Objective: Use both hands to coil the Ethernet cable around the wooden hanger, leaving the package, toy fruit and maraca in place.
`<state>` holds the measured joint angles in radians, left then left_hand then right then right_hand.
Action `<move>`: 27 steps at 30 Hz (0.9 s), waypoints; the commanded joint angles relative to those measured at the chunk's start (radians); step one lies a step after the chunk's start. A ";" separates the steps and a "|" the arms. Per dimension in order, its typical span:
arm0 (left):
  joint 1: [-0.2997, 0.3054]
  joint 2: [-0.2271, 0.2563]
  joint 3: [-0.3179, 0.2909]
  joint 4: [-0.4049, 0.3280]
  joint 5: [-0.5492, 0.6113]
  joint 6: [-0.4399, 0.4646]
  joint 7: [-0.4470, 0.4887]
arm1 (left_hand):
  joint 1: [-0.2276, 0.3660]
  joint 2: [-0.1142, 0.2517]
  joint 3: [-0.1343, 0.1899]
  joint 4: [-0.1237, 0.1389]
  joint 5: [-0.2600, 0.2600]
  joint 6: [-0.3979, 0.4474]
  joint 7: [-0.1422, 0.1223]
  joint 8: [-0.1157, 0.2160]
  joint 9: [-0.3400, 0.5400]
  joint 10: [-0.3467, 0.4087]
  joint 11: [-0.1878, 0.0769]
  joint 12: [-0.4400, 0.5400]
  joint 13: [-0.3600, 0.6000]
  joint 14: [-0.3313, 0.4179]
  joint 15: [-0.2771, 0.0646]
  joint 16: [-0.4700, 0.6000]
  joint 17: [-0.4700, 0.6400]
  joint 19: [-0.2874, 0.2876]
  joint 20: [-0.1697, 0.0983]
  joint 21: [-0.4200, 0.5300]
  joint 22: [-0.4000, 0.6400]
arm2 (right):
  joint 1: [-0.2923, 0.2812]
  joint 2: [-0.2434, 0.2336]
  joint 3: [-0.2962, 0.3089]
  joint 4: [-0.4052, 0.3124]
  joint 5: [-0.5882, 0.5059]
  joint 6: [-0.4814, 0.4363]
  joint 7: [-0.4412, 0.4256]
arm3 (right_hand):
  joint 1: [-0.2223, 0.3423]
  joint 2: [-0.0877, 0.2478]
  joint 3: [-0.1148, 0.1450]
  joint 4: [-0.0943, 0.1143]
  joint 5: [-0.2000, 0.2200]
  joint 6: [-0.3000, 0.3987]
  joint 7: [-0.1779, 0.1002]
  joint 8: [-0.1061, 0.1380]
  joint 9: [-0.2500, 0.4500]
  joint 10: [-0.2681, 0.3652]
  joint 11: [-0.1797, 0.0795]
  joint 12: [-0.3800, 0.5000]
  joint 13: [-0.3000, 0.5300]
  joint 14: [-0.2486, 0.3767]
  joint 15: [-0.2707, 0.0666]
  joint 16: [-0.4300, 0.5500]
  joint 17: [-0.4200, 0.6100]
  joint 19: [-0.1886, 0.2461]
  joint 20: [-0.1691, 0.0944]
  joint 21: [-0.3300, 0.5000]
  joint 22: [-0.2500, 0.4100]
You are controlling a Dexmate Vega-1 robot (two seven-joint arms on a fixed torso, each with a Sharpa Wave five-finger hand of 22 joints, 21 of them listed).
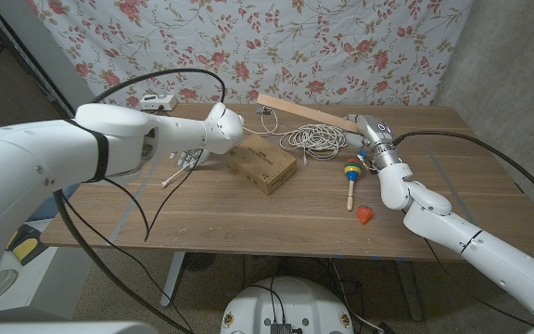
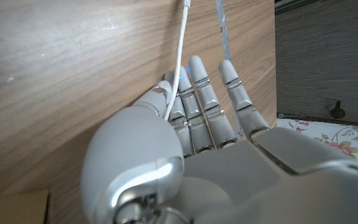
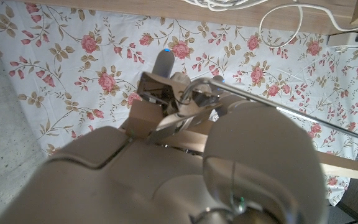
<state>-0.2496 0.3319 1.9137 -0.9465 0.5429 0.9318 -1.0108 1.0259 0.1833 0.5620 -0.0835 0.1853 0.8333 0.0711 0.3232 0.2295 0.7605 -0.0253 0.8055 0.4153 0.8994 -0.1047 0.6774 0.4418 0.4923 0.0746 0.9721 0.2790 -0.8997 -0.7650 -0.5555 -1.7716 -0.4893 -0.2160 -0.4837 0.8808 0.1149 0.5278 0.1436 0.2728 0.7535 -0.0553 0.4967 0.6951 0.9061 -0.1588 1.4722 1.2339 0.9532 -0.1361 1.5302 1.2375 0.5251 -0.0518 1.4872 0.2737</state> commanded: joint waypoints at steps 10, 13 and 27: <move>0.241 0.267 -0.450 -0.492 0.074 0.305 0.496 | -0.097 -0.056 0.087 0.227 0.189 -0.022 -0.018 0.129 0.266 0.285 -0.125 0.208 0.343 0.430 -0.105 0.064 0.148 0.278 -0.153 0.324 -0.011 | 0.027 -0.002 -0.005 0.039 0.001 0.054 -0.014 | -0.079 0.069 0.011 -0.001 -0.005 0.002 -0.001 0.010 -0.001 -0.010 0.003 0.021 0.003 -0.013 -0.072 0.014 0.006 -0.003 -0.072 0.014 -0.013; 0.342 0.296 -0.625 -0.572 0.002 0.296 0.645 | -0.137 -0.075 0.115 0.254 0.243 -0.054 -0.016 0.206 0.389 0.288 -0.107 0.345 0.606 0.430 -0.102 0.105 0.277 0.252 -0.151 0.361 0.014 | 0.028 -0.005 -0.004 0.039 -0.001 0.062 -0.018 | -0.080 0.069 0.012 -0.001 -0.005 0.002 -0.003 0.011 -0.002 -0.011 0.001 0.025 0.003 -0.014 -0.072 0.016 0.006 -0.004 -0.072 0.015 -0.016; 0.633 0.328 -1.039 -0.813 -0.157 0.137 1.119 | -0.427 -0.084 0.136 0.271 0.314 0.034 0.060 0.488 0.693 0.385 -0.095 0.618 0.822 0.486 -0.087 0.338 0.616 0.307 -0.168 0.448 0.159 | 0.022 -0.011 0.010 0.030 -0.003 0.086 -0.033 | -0.086 0.068 0.017 -0.002 -0.007 0.003 -0.002 0.013 -0.008 -0.020 0.002 0.042 0.003 -0.020 -0.073 0.022 0.006 -0.007 -0.074 0.023 -0.031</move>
<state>0.2077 0.6180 1.2686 -1.5782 0.4839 1.1524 -0.3431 0.6141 0.0991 0.6907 0.1960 0.4941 0.8543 0.1147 0.7892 0.8971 1.0674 -0.0537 1.1408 0.8481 1.3777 -0.1893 0.9921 1.0269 0.7914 -0.0895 1.4095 0.4183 -0.8763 -0.7718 -0.5556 -1.7373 -0.4900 -0.1505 -0.5058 0.8562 0.1187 0.5359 0.1435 0.2660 0.7478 -0.0570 0.5068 0.6850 0.8925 -0.1555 1.5073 1.2339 0.9370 -0.1307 1.5480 1.2387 0.5208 -0.0474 1.5025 0.2423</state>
